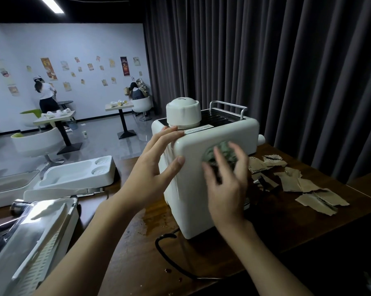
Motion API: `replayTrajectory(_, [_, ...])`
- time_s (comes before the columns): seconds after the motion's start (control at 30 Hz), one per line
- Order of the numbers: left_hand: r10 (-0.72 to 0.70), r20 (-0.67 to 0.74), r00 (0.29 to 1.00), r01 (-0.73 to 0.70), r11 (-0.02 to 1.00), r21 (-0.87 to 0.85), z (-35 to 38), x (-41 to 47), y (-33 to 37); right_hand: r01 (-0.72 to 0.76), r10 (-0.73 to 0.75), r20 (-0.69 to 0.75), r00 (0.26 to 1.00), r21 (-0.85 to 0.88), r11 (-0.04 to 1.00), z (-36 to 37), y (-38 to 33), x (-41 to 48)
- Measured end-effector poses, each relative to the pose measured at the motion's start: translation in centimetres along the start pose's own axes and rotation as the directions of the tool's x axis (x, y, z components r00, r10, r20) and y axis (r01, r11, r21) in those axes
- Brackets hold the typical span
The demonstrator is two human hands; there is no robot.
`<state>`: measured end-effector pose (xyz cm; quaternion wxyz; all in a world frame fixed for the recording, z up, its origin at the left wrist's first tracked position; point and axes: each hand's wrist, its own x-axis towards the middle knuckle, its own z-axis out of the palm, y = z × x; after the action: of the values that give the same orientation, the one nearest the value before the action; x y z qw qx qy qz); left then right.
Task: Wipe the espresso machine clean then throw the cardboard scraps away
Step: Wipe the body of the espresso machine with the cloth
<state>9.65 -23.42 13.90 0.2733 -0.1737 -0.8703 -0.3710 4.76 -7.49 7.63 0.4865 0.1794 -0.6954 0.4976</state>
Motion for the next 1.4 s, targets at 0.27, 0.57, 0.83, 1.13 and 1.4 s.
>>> replayTrajectory(0.27, [0.017,-0.016,1.000,-0.016,1.000,0.013,0.2,0.0,0.3,0.164,-0.162,0.096,0.982,-0.017,0.986,0.4,-2.4,2.3])
replayTrajectory(0.57, [-0.014,-0.003,1.000,0.014,1.000,0.026,0.2,0.1,0.0,-0.094,0.094,0.002,0.996,-0.064,0.994,-2.2,3.8,8.0])
replayTrajectory(0.83, [0.007,-0.022,1.000,-0.007,1.000,0.016,0.3,0.0,0.2,0.171,-0.169,0.121,0.978,-0.004,0.985,0.5,-1.6,3.7])
replayTrajectory(1.13, [-0.009,0.013,1.000,0.008,0.999,0.031,-0.1,0.1,0.4,-0.159,0.160,-0.070,0.985,0.014,0.987,-1.2,3.2,7.6])
replayTrajectory(1.4, [0.013,0.032,0.999,-0.011,0.998,-0.063,-0.6,0.1,0.1,0.100,-0.108,0.124,0.986,0.065,0.993,1.9,-2.8,-2.2])
